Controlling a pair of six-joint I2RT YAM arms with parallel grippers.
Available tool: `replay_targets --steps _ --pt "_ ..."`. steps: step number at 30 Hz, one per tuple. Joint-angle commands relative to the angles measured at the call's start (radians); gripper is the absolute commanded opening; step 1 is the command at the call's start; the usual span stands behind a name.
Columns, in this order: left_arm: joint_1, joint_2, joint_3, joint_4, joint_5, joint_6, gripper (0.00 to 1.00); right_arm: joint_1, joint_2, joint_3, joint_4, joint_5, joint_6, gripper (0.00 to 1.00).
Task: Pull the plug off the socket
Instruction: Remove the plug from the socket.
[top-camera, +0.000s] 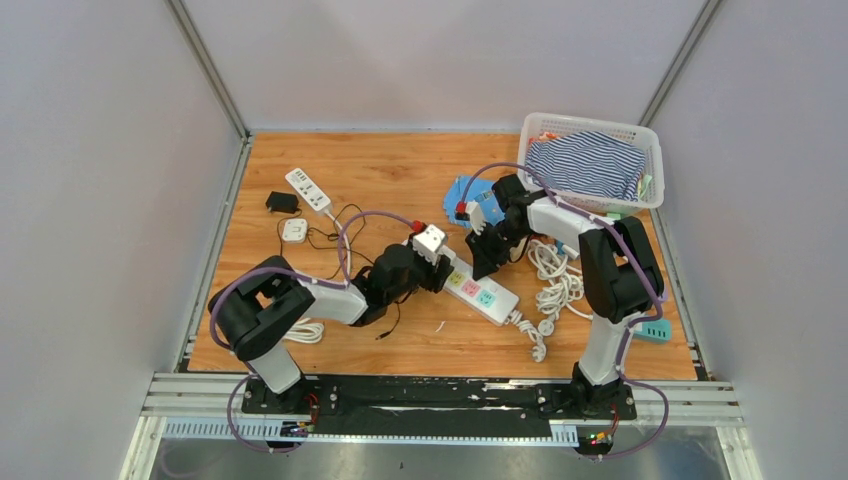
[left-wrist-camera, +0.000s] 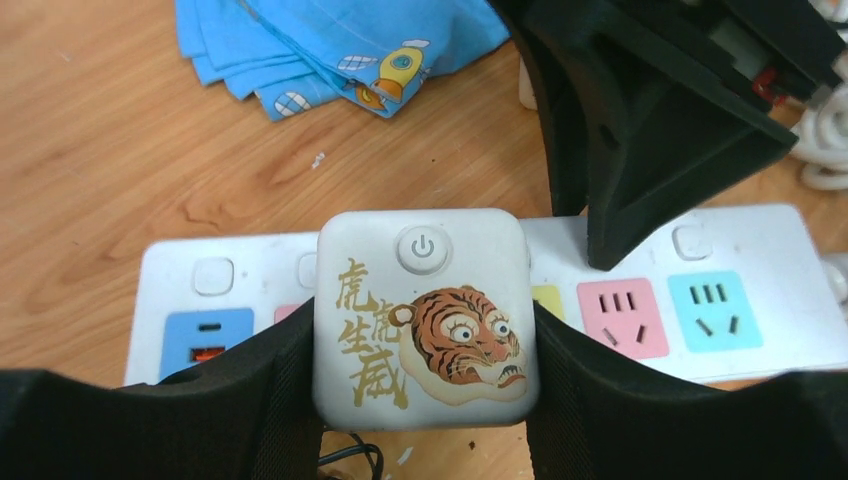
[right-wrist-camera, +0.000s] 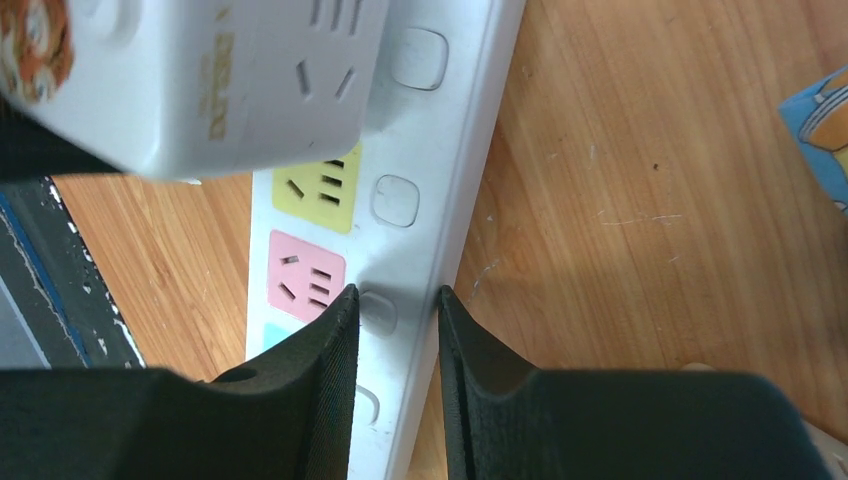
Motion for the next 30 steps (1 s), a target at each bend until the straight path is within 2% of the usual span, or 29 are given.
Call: replay_targets --steps 1,6,8,10,13,17,19,22,23,26,30 --pt "-0.13 -0.107 0.048 0.019 -0.196 0.248 0.0 0.011 0.125 -0.074 -0.029 0.336 -0.091 0.21" --pt "-0.123 -0.099 0.056 0.017 -0.166 0.194 0.0 0.016 0.127 -0.073 -0.031 0.342 -0.093 0.2" --pt "-0.072 -0.099 0.061 0.031 -0.033 0.049 0.0 0.016 0.127 -0.073 -0.031 0.342 -0.094 0.2" --pt "-0.007 -0.08 0.052 0.11 0.128 -0.082 0.0 0.016 0.127 -0.073 -0.031 0.342 -0.094 0.2" --pt "0.036 -0.048 0.022 0.235 0.208 -0.18 0.0 0.016 0.126 -0.073 -0.031 0.342 -0.094 0.2" --pt "0.033 -0.064 0.021 0.212 0.204 -0.14 0.0 0.015 0.127 -0.073 -0.031 0.343 -0.094 0.19" --pt "-0.008 -0.093 0.02 0.152 0.11 -0.024 0.0 0.017 0.128 -0.072 -0.031 0.343 -0.094 0.19" --pt "-0.11 -0.133 0.045 0.014 -0.11 0.208 0.0 0.016 0.128 -0.072 -0.032 0.342 -0.094 0.18" --pt "-0.123 -0.133 0.05 -0.001 -0.131 0.22 0.0 0.017 0.13 -0.071 -0.033 0.342 -0.094 0.18" --pt "-0.121 -0.129 0.054 -0.003 -0.124 0.188 0.0 0.017 0.131 -0.072 -0.033 0.343 -0.094 0.18" --pt "-0.035 -0.122 0.049 0.068 0.102 -0.022 0.0 0.017 0.13 -0.072 -0.034 0.343 -0.096 0.18"
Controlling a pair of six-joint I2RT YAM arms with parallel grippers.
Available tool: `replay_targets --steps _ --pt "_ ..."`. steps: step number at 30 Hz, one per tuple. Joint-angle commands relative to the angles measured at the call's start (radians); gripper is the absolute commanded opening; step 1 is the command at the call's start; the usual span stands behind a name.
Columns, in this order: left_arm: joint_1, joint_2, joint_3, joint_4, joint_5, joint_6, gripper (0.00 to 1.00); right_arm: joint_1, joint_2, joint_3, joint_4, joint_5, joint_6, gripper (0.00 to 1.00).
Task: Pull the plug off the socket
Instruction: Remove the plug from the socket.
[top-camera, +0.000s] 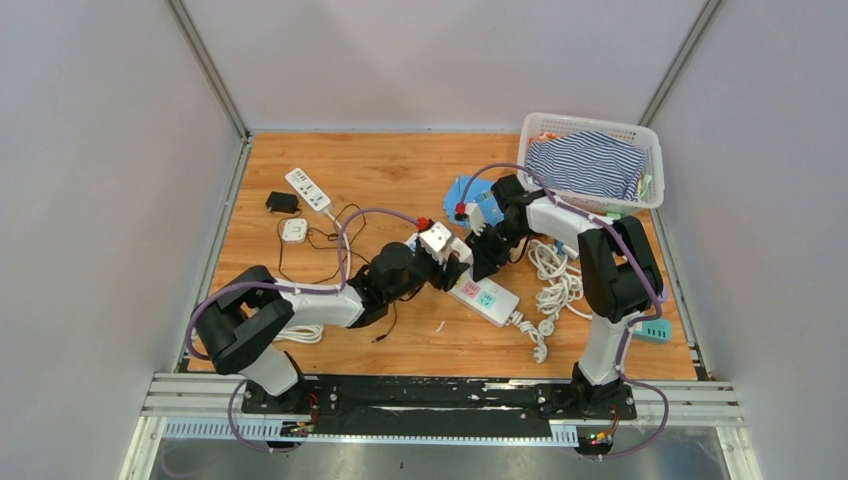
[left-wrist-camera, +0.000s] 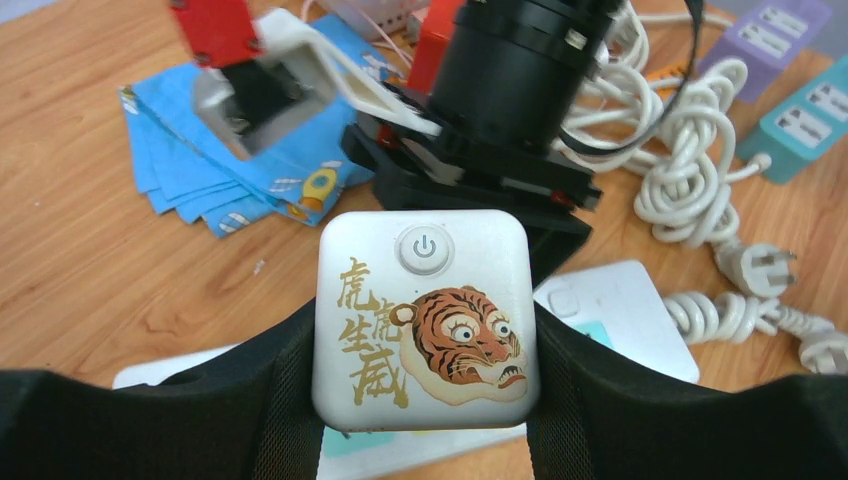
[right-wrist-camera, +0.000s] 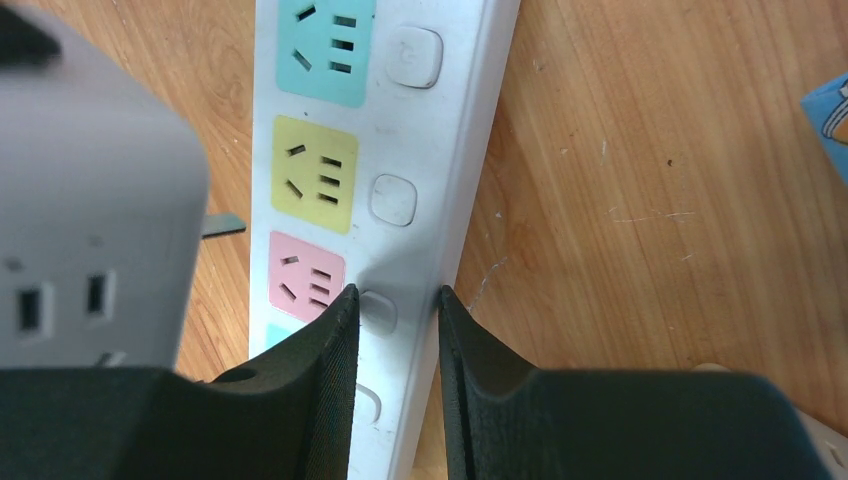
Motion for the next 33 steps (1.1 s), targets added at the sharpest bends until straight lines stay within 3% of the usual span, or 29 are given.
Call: replay_targets --steps 1,10,18,33 --pt "0.092 0.0 0.002 0.148 0.174 -0.164 0.0 0.012 0.12 -0.078 -0.012 0.342 -0.096 0.18" --pt "0.102 -0.025 -0.035 0.16 0.12 -0.123 0.0 0.013 0.118 -0.078 -0.012 0.343 -0.096 0.19" --pt "0.103 -0.065 -0.059 0.16 0.105 -0.1 0.0 0.012 0.097 -0.069 -0.011 0.359 -0.096 0.26" --pt "0.102 -0.206 -0.121 0.004 0.094 -0.19 0.0 -0.015 -0.141 -0.066 -0.012 0.29 -0.091 0.65"
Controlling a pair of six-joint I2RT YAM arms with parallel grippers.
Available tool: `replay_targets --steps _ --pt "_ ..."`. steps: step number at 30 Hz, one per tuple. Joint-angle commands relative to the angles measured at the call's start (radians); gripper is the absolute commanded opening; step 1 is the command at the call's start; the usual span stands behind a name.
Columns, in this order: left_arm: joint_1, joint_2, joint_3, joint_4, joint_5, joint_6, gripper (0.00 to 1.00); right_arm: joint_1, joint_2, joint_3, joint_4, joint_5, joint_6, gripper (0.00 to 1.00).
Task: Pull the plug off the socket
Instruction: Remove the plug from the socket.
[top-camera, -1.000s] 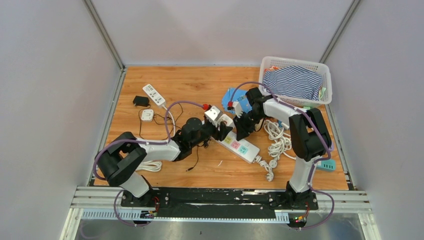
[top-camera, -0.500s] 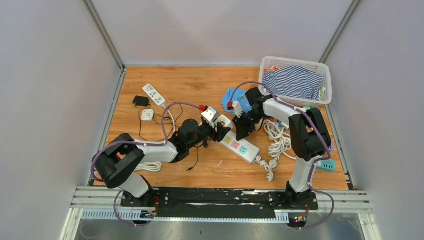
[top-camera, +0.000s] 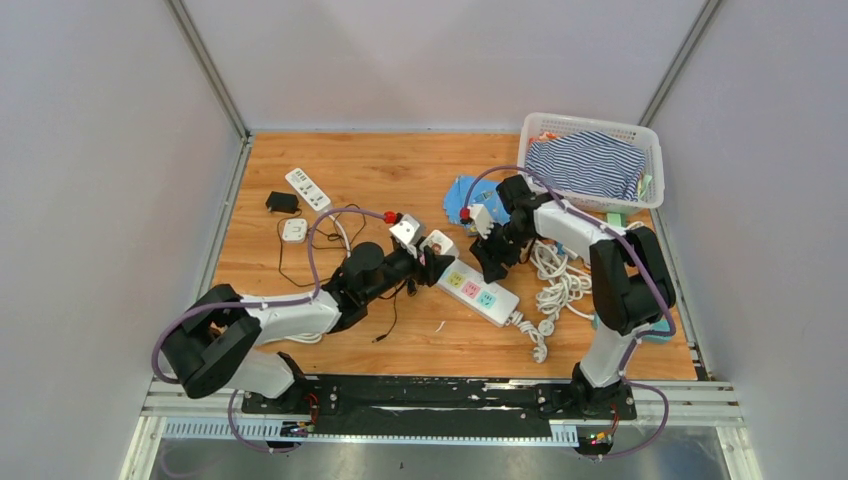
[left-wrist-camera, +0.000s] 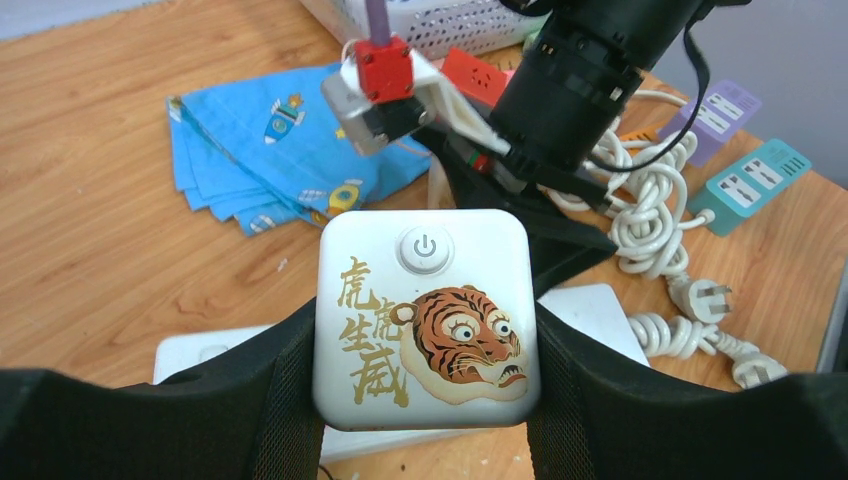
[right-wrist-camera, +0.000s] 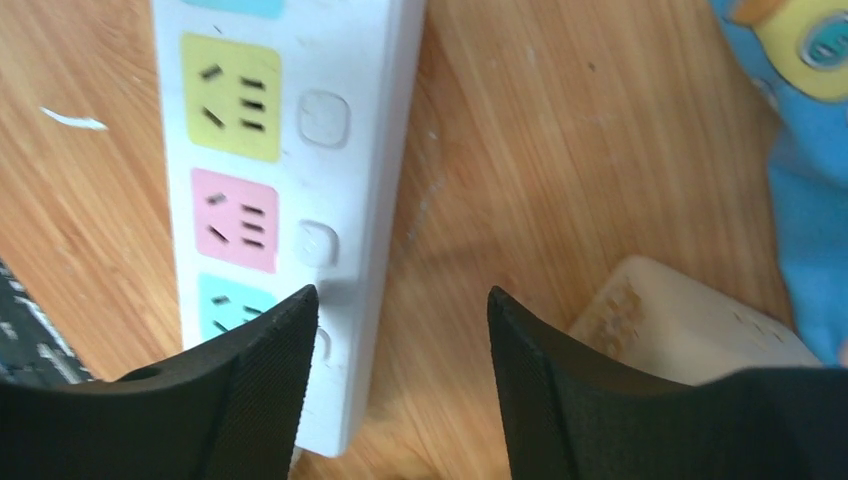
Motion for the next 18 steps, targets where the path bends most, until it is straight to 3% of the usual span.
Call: replay_targets --steps 1,5,18 --pt "-0.001 -0.058 -0.031 -0.076 -0.006 -0.068 0.0 -0.021 -0.072 -0.038 -0.013 0.136 -0.055 0.68" --pt "-0.002 -0.14 -0.067 -0.192 -0.038 -0.111 0.0 -0.047 -0.184 -0.052 -0.014 0.117 -0.069 0.73" --pt "0.0 -0.472 -0.117 -0.591 -0.281 -0.15 0.0 -0.179 -0.556 -0.164 0.044 -0.113 -0.091 0.73"
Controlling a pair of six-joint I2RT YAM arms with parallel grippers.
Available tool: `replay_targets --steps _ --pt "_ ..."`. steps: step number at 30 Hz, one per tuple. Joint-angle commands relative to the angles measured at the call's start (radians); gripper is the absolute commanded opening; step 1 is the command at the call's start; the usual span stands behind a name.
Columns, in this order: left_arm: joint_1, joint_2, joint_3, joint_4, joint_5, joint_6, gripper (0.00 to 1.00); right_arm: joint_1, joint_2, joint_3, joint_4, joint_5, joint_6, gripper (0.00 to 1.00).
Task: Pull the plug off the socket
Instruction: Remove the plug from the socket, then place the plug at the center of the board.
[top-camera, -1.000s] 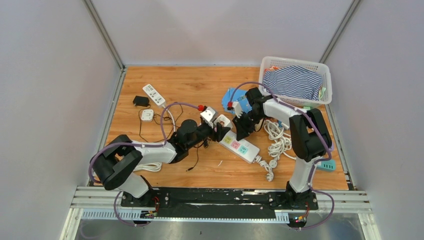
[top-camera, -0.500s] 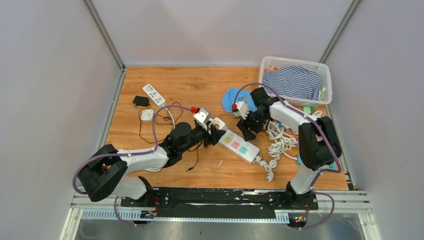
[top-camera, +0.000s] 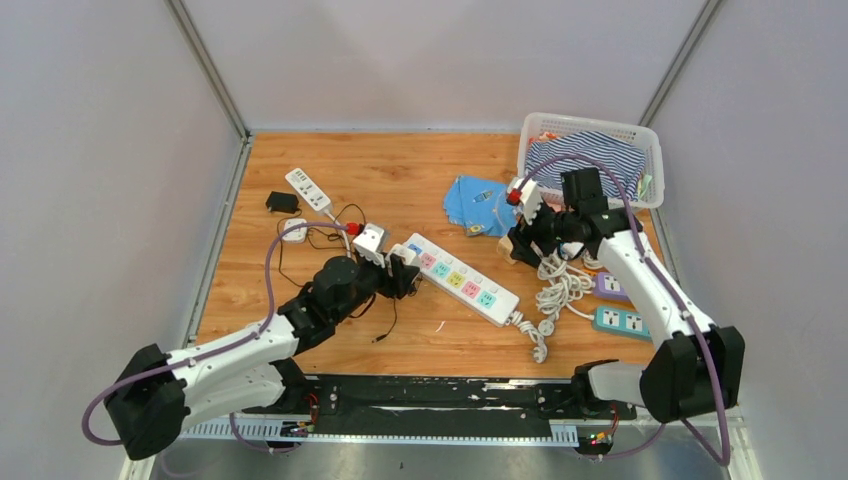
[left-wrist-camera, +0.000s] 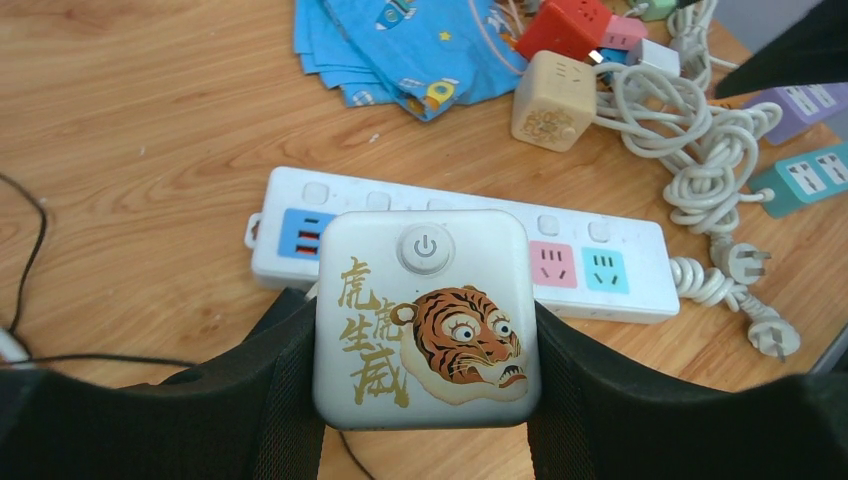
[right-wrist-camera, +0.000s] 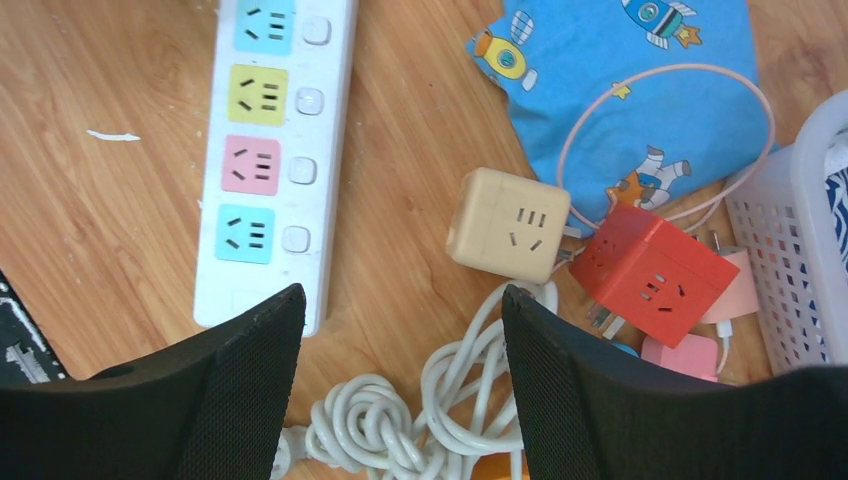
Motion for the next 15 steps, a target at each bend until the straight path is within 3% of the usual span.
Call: replay_targets --steps 1,7,15 --pt "0.0 -0.071 -0.02 -0.142 -0.121 -0.036 0.0 -0.011 -0.093 -0.074 0.032 -0.095 -0.022 0.73" --pt "0.018 -0.111 -0.052 -0.208 -0.225 -0.077 0.0 -0.015 -0.169 -0.115 0.055 -0.156 -0.035 0.74" --pt "0.129 -0.102 -0.108 -0.207 -0.185 -0.158 0.0 -0.015 -0.166 -0.126 0.057 -0.187 -0.043 0.73"
